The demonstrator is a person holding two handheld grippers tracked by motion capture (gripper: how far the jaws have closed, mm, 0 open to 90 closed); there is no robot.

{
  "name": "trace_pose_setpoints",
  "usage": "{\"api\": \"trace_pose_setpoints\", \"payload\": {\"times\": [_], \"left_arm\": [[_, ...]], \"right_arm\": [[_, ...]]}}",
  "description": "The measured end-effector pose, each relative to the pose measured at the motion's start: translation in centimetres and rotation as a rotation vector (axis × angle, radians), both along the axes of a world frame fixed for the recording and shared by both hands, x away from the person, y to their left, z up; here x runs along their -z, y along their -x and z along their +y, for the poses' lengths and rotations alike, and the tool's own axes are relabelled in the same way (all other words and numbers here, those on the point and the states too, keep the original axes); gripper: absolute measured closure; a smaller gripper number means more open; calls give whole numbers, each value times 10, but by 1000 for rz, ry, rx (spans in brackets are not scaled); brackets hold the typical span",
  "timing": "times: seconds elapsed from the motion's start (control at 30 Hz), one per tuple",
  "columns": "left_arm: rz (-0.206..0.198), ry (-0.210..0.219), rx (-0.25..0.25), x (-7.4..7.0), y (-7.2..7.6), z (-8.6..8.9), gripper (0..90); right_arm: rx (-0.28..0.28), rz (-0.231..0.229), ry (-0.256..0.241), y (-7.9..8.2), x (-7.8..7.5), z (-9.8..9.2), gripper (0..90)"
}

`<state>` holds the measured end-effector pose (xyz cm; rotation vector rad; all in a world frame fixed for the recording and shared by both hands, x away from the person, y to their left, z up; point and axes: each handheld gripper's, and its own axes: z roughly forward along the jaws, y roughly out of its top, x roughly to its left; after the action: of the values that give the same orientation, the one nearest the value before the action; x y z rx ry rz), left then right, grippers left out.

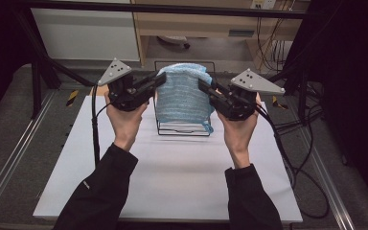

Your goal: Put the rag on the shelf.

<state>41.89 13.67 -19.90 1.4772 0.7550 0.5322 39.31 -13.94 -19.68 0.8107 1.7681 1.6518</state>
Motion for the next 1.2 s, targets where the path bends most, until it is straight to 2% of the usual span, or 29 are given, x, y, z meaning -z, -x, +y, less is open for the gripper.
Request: {"api": "trace_pose_setpoints", "payload": {"times": [0.3,0.53,0.8,1.2], "left_arm": [[-31,27,-12,-21,-12,-3,791],[-49,70,-13,-36,-20,-4,790],[-64,111,-29,-46,-29,-3,791],[-105,122,-73,-57,-46,1,791]], "right_arm": [[19,-29,-14,-13,-23,0,788],[27,-51,-53,-24,-39,-1,788],[32,-73,-100,-38,-50,2,790],[37,-121,-80,-57,-65,11,790]]}}
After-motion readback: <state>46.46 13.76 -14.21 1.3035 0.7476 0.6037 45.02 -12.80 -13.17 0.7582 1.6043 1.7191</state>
